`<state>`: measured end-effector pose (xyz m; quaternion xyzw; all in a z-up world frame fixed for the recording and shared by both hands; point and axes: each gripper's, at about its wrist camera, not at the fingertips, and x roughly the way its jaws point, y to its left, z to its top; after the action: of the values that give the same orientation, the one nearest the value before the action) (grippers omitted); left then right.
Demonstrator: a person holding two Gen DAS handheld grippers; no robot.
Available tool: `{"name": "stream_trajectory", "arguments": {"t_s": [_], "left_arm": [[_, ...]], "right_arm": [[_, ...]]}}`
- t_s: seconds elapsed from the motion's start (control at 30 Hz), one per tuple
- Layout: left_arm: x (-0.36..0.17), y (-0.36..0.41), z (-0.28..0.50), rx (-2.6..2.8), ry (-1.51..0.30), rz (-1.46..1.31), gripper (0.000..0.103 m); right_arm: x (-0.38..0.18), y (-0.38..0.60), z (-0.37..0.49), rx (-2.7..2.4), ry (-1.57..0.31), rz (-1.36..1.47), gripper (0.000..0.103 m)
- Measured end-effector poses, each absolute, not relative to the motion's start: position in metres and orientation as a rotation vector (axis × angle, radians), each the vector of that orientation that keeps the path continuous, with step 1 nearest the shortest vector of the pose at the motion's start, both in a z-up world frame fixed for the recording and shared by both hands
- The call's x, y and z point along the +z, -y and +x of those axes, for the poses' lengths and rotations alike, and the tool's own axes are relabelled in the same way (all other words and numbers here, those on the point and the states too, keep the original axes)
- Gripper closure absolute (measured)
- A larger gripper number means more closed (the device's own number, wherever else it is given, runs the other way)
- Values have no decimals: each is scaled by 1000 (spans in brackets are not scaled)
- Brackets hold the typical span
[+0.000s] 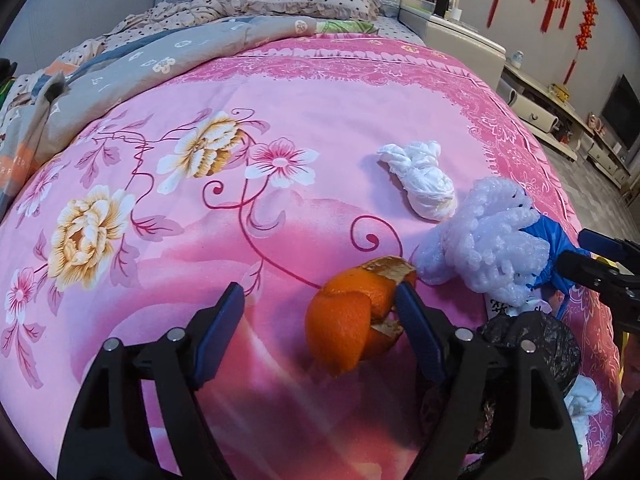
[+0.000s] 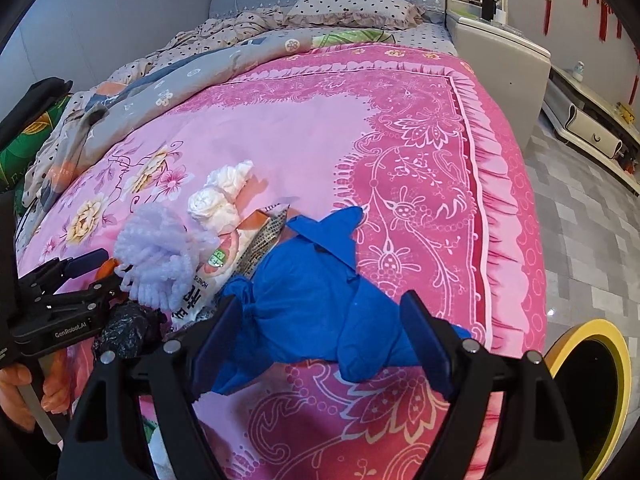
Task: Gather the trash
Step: 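Grasp the orange peel with the left gripper while the right grasps the blue glove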
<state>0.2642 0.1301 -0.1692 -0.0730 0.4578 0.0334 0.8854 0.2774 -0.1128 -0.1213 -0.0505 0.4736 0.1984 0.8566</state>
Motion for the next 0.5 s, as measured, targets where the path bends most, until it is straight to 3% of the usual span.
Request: {"name": "stream_trajectory", "arguments": {"t_s": [0.1, 0.23, 0.4, 0.5], "left_arm": [[-174, -131, 267, 44, -951, -177, 41], [-177, -127, 268, 6, -947, -181, 62], [-178, -126, 268, 0, -932, -189, 67], [-178, -130, 268, -4, -931, -213, 68]], "right_arm": [[-129, 111, 281, 423, -1014, -109, 27], [-134, 109, 286, 436, -1030, -95, 32], [-137, 107, 287, 467, -1050, -80, 46], [-138, 106, 287, 496, -1063, -61, 63]]}}
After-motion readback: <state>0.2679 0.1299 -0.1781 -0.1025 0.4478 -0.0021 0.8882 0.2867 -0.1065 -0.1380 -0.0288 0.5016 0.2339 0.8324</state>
